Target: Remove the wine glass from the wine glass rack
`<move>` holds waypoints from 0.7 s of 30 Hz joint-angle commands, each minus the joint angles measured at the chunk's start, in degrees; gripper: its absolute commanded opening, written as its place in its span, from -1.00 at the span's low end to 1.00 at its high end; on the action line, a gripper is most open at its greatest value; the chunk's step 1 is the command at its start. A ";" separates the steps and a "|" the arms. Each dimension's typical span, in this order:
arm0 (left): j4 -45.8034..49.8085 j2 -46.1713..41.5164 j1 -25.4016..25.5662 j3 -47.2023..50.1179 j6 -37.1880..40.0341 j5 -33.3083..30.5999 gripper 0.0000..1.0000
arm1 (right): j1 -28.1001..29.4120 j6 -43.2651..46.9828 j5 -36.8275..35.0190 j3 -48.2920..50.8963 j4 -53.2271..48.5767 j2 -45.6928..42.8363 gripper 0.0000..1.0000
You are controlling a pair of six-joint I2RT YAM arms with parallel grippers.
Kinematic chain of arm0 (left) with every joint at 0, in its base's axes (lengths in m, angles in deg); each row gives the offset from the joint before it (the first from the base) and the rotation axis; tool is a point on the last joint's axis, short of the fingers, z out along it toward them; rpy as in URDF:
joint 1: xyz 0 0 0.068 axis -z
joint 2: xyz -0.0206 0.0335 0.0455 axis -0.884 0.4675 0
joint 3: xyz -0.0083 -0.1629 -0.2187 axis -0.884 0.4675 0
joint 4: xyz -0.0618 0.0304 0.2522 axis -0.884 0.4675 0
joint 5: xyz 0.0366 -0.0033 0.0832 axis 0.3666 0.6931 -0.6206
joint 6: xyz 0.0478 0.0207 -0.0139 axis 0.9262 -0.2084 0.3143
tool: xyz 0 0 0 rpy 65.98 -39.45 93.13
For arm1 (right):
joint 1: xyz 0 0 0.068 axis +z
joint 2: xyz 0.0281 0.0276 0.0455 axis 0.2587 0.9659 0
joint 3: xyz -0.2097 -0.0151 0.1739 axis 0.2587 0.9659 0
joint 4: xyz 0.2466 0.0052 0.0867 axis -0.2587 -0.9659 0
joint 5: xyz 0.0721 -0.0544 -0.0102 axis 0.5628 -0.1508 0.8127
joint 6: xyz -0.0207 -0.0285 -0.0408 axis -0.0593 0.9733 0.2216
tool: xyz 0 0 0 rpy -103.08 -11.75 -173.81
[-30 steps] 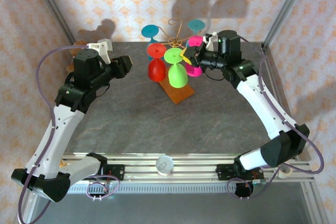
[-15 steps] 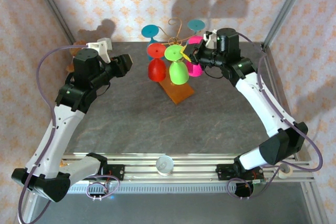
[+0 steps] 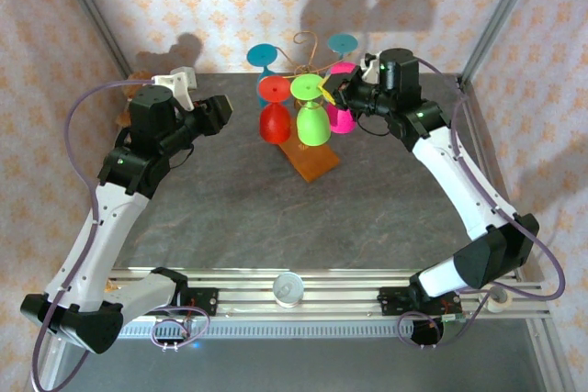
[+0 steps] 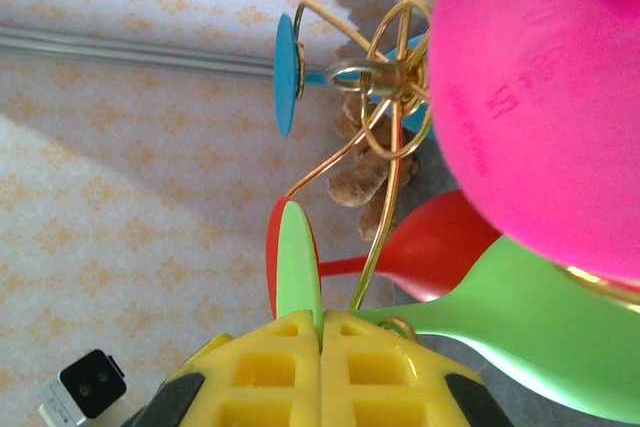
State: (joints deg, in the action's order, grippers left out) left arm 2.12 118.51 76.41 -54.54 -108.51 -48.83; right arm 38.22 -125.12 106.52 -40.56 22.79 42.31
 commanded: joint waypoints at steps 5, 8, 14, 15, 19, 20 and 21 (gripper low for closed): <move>-1.60 -0.78 0.27 0.50 -0.12 -0.21 -0.09 | 0.10 -6.26 -2.39 4.48 6.67 -2.86 -1.00; -1.60 -0.77 0.35 0.50 -0.17 -0.09 -0.09 | 0.13 -6.90 -3.06 5.80 7.66 -4.14 -1.00; -1.60 -0.74 0.31 0.37 -0.04 -0.01 -0.10 | -0.18 -6.22 -6.75 7.66 6.83 -7.22 -1.00; -1.52 -0.71 0.33 0.40 0.05 0.00 -0.10 | -0.28 -6.24 -6.75 7.84 7.03 -7.61 -1.00; -1.21 -1.12 0.31 0.38 0.16 -0.30 -0.10 | -0.72 -6.46 -6.78 7.93 6.68 -8.33 -1.00; -1.10 -1.23 0.34 0.38 0.18 -0.38 -0.10 | -0.83 -6.57 -6.79 8.03 6.65 -8.52 -1.00; -0.99 -1.28 0.35 0.38 0.32 -0.48 -0.10 | -0.96 -6.66 -6.79 8.16 6.55 -8.70 -1.00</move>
State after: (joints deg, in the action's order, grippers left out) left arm 2.12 118.51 76.41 -54.50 -108.49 -48.83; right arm 37.65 -131.13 100.35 -33.11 27.91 35.51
